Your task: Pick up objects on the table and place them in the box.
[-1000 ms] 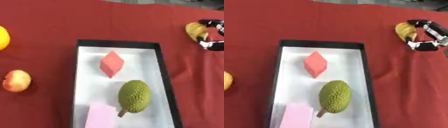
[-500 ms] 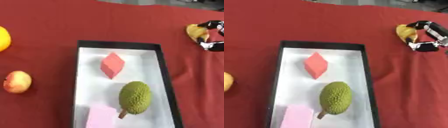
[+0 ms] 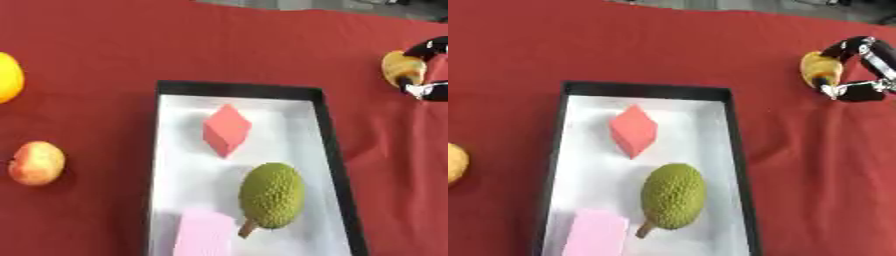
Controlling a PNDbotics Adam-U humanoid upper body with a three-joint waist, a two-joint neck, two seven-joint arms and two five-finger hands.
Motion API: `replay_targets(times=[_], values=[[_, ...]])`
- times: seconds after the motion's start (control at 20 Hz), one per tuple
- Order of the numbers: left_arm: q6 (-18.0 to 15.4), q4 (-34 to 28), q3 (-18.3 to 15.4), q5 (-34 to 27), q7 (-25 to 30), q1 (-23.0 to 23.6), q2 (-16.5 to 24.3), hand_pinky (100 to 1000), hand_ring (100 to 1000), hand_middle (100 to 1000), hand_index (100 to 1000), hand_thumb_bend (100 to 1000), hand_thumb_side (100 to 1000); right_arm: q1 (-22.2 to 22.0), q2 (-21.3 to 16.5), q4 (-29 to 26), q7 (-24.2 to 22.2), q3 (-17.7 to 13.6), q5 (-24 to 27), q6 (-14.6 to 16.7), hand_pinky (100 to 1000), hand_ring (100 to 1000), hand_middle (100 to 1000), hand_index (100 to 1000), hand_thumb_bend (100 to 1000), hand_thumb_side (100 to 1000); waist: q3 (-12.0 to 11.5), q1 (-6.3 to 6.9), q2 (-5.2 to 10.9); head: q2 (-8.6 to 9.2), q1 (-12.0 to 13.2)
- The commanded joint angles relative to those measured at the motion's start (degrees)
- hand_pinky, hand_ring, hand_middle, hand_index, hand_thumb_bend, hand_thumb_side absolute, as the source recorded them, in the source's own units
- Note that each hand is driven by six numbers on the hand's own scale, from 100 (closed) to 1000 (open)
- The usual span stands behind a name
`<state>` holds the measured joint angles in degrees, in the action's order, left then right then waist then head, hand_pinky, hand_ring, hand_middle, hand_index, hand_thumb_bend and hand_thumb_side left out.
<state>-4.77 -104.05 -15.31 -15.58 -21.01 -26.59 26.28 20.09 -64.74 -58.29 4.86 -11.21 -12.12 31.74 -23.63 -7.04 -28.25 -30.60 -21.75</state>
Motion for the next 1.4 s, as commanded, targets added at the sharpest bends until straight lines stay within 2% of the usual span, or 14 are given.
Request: replay_targets(times=[0.05,0.45,0.7,0.95,1.2,1.25,1.3,1.4], values=[[0.02,-0.53,-0.1,-0.28,0.25,-0.39,1.28,780,791,638,747,100,688,-0.04,-2.34,-1.71,1.91,-0.43,1.53,0.08,763,500,360,674,327,127,0.16,0.44,1.61,0.38,0.19],[0.05,-0.47,-0.15,-0.2,0.34,0.4,1.53,780,791,635,747,100,684,-1.16,-2.49,-6.77,-1.02,0.24,4.3,0.89,772,501,375,689,263,127,1.31,0.83,2.74,-0.68,0.71],[0.07,-0.38,-0.18,-0.11,0.33,0.95,1.69,780,792,633,748,100,683,-1.85,-2.93,-11.13,-3.81,0.65,6.88,0.28,771,500,374,688,240,130,2.16,1.22,3.57,-1.32,1.01],[0.04,-0.37,-0.18,-0.1,0.33,1.0,1.72,780,792,631,748,100,680,-1.95,-3.1,-12.33,-4.83,0.57,7.86,-0.41,769,500,376,688,224,122,2.34,1.32,3.73,-1.44,1.07],[0.17,0.1,-0.03,0.28,0.42,3.28,2.1,780,793,632,748,100,677,1.45,-5.14,-18.51,-8.63,6.15,11.02,3.27,763,501,379,688,247,130,4.91,2.79,7.66,-5.14,2.6],[0.16,0.14,-0.07,0.37,0.36,3.64,2.19,781,793,632,749,100,677,1.75,-5.09,-20.01,-9.52,7.06,11.76,4.18,762,500,379,687,299,184,5.25,2.9,8.21,-5.63,2.83],[0.17,0.19,-0.1,0.45,0.3,3.94,2.28,781,793,633,749,100,676,2.06,-4.88,-21.52,-10.43,7.93,12.43,5.1,761,500,380,687,251,129,5.54,2.97,8.77,-6.11,3.03],[0.22,0.25,-0.15,0.6,0.16,4.39,2.44,781,794,633,749,100,675,2.64,-4.35,-24.57,-12.19,9.4,13.65,6.36,758,498,379,686,261,132,5.93,3.04,9.74,-6.83,3.35]])
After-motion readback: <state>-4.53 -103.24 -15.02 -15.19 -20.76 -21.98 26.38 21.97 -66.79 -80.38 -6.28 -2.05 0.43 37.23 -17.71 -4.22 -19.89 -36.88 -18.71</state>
